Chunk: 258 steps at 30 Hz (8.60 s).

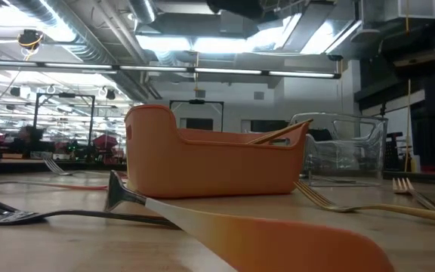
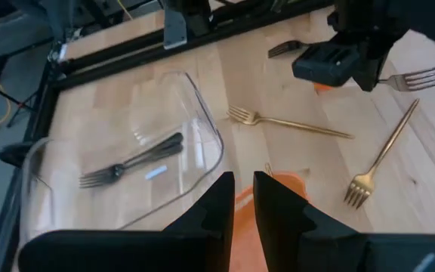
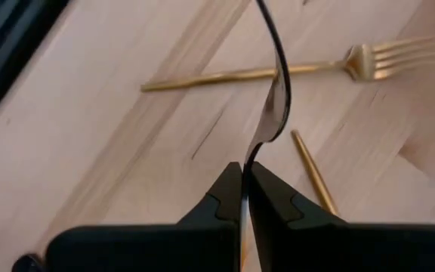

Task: Sort silverware by color (type)
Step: Put the orange fork into the yellow bin, then put the black fork into the transparent bin

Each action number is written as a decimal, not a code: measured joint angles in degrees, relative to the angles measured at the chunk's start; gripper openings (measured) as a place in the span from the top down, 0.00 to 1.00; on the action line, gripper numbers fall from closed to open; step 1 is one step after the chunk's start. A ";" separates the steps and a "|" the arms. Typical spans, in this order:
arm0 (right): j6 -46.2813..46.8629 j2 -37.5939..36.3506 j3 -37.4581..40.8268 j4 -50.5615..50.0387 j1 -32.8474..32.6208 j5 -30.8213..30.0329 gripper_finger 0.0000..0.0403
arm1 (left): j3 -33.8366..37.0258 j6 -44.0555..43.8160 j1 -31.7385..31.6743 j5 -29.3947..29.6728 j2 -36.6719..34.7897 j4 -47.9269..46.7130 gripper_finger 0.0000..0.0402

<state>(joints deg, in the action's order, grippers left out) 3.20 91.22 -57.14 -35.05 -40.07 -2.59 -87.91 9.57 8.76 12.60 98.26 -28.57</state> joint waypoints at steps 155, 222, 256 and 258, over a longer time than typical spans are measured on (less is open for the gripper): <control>-12.91 16.63 -20.88 10.74 51.69 6.67 0.97 | 45.12 -34.48 -2.54 26.64 -31.06 19.16 0.89; -12.48 16.80 -20.88 11.39 51.69 8.21 0.70 | 45.10 -34.54 -2.49 26.67 -31.08 19.12 0.89; -2.83 -4.37 -20.88 8.38 48.65 7.52 0.70 | 45.10 -34.57 -1.15 26.66 -31.08 18.78 0.89; -2.64 -6.08 -20.88 6.95 46.83 5.80 0.70 | 45.10 -34.49 -0.78 26.67 -31.10 18.58 0.89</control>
<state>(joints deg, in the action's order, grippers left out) 0.56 85.14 -78.02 -28.10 6.76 3.21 -42.81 -24.92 7.98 39.27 67.16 -9.99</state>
